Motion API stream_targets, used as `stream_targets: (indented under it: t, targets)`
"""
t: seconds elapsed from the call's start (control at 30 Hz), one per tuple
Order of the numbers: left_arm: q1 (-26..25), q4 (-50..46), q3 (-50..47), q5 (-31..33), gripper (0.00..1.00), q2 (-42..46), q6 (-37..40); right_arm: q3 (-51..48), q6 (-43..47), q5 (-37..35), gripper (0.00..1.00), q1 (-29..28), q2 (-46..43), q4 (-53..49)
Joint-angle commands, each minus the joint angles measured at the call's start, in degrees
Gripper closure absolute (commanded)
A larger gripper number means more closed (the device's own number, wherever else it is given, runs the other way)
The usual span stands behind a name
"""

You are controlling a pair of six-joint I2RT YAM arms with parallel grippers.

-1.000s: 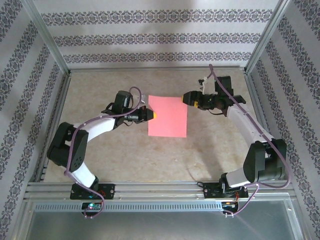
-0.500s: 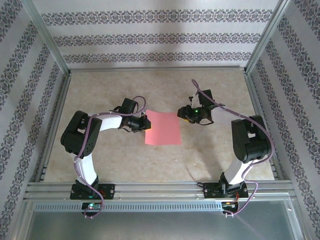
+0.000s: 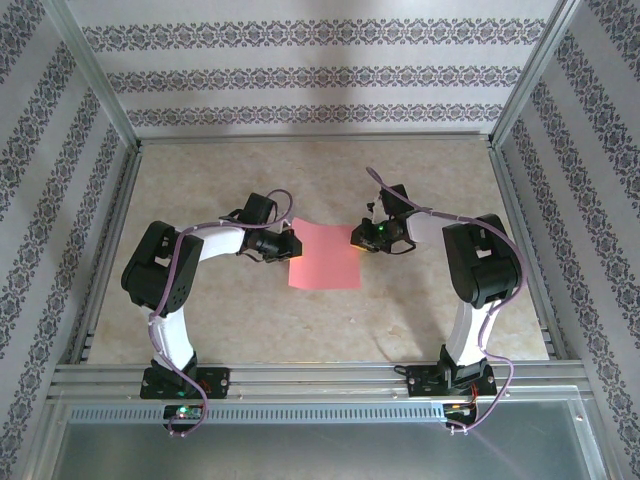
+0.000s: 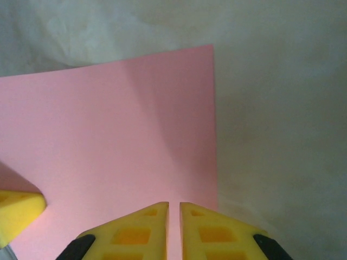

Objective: Fold a paper plane with a square sheet of paper (fold left side to right side)

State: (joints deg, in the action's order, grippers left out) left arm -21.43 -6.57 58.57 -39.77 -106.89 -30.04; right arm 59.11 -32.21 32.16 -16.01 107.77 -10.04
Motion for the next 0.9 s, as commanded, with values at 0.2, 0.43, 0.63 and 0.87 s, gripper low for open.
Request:
stream_targets:
  t: [0.2, 0.43, 0.63, 0.87]
  targets:
    - [-1.92, -1.7, 3.28, 0.14, 0.62, 2.32, -0.01, 0.74, 4.21, -3.16, 0.84, -0.69, 2.13, -4.73]
    - [-4.43, -0.56, 6.17, -0.33, 0.4, 2.64, -1.47, 0.74, 4.61, -3.68, 0.83, -1.04, 2.27, -5.13]
    - [-6.54, 0.22, 9.19, -1.36, 0.34, 1.61, -2.33, 0.84, 4.55, -4.13, 0.83, -1.47, 2.12, -4.92]
    - [-8.81, 2.93, 11.73, -2.15, 0.32, -1.72, -4.09, 0.82, 4.2, -4.04, 0.83, -1.83, 2.07, -4.45]
